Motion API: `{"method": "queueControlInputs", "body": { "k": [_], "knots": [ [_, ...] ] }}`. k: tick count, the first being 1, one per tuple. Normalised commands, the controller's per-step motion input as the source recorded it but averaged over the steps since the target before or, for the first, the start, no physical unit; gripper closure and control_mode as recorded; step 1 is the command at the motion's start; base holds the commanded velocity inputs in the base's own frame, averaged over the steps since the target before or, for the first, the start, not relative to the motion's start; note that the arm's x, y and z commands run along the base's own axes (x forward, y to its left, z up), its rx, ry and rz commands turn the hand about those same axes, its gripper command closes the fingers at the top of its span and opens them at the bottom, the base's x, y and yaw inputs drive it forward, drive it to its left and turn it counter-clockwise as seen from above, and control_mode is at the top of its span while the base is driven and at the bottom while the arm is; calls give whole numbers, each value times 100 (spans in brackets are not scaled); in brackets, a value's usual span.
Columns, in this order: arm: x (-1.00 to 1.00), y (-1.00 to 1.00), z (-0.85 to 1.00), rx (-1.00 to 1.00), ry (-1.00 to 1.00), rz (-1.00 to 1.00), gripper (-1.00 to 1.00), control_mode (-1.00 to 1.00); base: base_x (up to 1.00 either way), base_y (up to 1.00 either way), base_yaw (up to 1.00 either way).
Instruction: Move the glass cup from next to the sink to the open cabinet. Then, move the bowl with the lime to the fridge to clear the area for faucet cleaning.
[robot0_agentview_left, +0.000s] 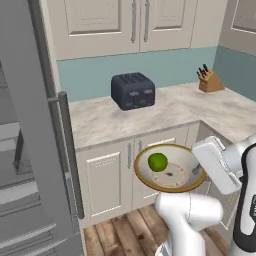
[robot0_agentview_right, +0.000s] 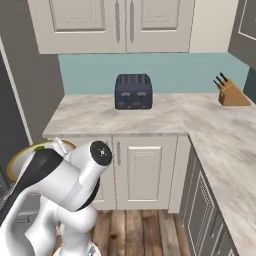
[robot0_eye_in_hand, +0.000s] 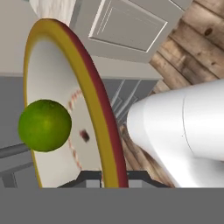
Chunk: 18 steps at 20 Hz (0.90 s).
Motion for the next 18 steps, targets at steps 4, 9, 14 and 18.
{"method": "queueControlInputs", "body": {
  "k": [4, 9, 14, 18],
  "knots": [
    [0, 0, 0, 0, 0, 0, 100, 100, 0, 0, 0],
    [0, 0, 0, 0, 0, 0, 100, 100, 11, -32, 26],
    [0, 0, 0, 0, 0, 0, 100, 100, 17, -45, 54],
    [0, 0, 0, 0, 0, 0, 100, 100, 13, -46, 56]
  ]
}}
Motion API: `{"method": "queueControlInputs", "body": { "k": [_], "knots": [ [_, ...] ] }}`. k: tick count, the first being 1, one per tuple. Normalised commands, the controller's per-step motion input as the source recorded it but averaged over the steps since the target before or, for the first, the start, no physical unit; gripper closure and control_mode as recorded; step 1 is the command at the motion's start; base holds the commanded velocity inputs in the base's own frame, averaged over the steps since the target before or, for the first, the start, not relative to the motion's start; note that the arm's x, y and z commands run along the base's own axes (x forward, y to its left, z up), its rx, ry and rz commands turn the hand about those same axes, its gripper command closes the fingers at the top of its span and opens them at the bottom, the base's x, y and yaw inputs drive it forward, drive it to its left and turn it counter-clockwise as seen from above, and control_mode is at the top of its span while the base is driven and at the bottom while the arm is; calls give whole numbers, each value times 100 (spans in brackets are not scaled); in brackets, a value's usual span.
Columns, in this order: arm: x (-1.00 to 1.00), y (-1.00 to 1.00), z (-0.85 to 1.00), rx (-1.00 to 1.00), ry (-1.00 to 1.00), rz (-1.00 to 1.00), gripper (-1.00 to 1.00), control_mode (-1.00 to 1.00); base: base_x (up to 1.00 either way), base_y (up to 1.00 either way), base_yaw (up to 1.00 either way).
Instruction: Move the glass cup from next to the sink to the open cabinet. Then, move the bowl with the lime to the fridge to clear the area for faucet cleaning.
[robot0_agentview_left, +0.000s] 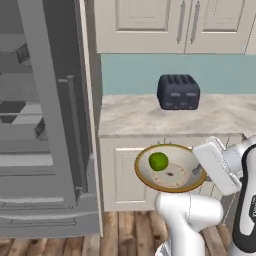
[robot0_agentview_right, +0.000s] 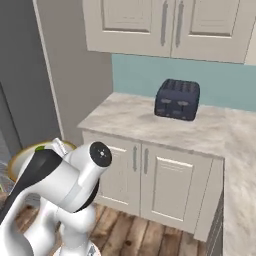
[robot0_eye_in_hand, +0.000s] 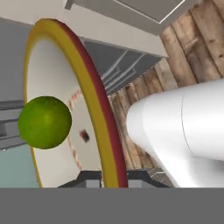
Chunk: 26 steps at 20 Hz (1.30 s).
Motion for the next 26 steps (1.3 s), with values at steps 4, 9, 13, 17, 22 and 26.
{"method": "queueControlInputs", "body": {
  "k": [4, 9, 13, 17, 22, 26],
  "knots": [
    [0, 0, 0, 0, 0, 0, 100, 100, -11, -4, 75],
    [0, 0, 0, 0, 0, 0, 100, 100, -36, 0, 82],
    [0, 0, 0, 0, 0, 0, 100, 100, -40, 0, 84],
    [0, 0, 0, 0, 0, 0, 100, 100, -39, 0, 82],
    [0, 0, 0, 0, 0, 0, 100, 100, 19, 0, 63],
    [0, 0, 0, 0, 0, 0, 100, 100, 49, 0, 15]
  ]
}}
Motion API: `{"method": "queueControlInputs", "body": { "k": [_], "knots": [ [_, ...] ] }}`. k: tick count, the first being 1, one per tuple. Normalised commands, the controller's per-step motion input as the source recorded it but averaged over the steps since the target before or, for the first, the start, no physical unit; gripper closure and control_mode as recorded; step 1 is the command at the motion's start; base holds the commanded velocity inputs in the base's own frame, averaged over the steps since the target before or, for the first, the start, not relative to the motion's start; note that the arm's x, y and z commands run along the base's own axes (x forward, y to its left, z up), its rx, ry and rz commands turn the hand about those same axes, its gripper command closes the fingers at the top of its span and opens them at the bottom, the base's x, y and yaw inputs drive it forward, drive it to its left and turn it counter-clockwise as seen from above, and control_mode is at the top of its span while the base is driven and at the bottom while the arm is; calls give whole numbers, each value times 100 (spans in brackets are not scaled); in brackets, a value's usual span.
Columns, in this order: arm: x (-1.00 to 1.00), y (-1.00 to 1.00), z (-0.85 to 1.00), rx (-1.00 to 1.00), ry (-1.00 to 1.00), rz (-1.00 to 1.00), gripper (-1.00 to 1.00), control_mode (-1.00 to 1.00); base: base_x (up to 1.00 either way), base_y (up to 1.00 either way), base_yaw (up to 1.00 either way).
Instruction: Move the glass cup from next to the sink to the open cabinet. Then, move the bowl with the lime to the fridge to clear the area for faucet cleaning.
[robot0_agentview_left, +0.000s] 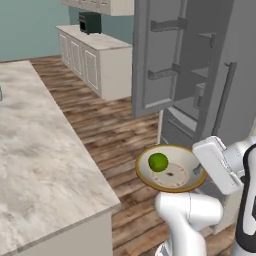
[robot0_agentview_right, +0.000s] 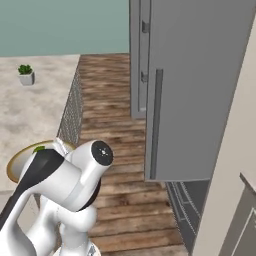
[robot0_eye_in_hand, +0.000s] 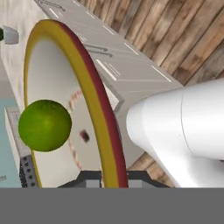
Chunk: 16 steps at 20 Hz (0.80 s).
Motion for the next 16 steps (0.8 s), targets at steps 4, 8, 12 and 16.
{"method": "queueControlInputs", "body": {
  "k": [4, 8, 12, 16],
  "knots": [
    [0, 0, 0, 0, 0, 0, 100, 100, 45, 4, 23],
    [0, 0, 0, 0, 0, 0, 100, 100, 23, 0, 21],
    [0, 0, 0, 0, 0, 0, 100, 100, 40, -8, 11],
    [0, 0, 0, 0, 0, 0, 100, 100, 60, -52, 22]
  ]
}}
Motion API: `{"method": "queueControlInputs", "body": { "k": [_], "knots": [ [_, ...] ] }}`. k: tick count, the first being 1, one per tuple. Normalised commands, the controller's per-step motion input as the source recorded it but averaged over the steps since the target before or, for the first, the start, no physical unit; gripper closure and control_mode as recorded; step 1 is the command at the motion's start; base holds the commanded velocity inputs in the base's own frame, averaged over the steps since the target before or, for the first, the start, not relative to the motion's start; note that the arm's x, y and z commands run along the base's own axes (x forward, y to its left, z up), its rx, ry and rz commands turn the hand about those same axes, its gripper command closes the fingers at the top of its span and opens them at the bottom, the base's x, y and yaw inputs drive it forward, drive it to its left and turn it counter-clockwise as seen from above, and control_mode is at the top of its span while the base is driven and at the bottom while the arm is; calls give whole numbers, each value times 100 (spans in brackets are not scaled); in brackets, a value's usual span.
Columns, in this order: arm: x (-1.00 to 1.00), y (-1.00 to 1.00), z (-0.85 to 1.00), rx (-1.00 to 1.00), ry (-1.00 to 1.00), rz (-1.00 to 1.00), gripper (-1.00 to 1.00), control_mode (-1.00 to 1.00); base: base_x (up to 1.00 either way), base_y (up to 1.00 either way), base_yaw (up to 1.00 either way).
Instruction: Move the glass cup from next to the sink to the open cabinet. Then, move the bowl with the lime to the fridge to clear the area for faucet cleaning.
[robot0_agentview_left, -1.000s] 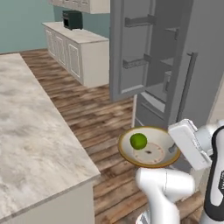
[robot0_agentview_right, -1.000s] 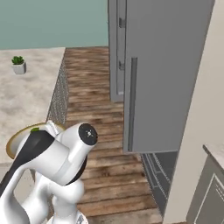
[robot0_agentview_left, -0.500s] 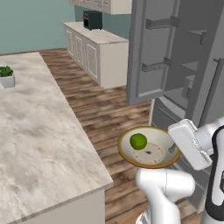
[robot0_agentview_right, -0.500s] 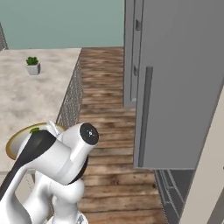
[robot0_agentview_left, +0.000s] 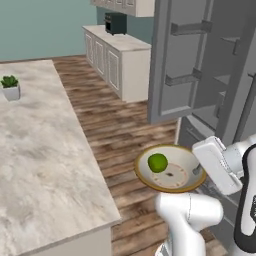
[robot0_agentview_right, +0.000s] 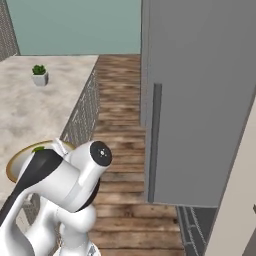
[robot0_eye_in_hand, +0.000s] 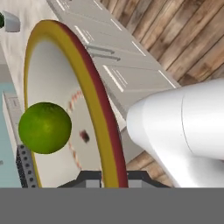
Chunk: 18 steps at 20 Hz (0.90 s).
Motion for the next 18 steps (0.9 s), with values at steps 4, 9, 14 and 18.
{"method": "queueControlInputs", "body": {
  "k": [4, 9, 14, 18],
  "knots": [
    [0, 0, 0, 0, 0, 0, 100, 100, 57, -29, 15],
    [0, 0, 0, 0, 0, 0, 100, 100, 72, 1, 0],
    [0, 0, 0, 0, 0, 0, 100, 100, 95, 1, 0],
    [0, 0, 0, 0, 0, 0, 100, 100, 100, 2, 0]
  ]
}}
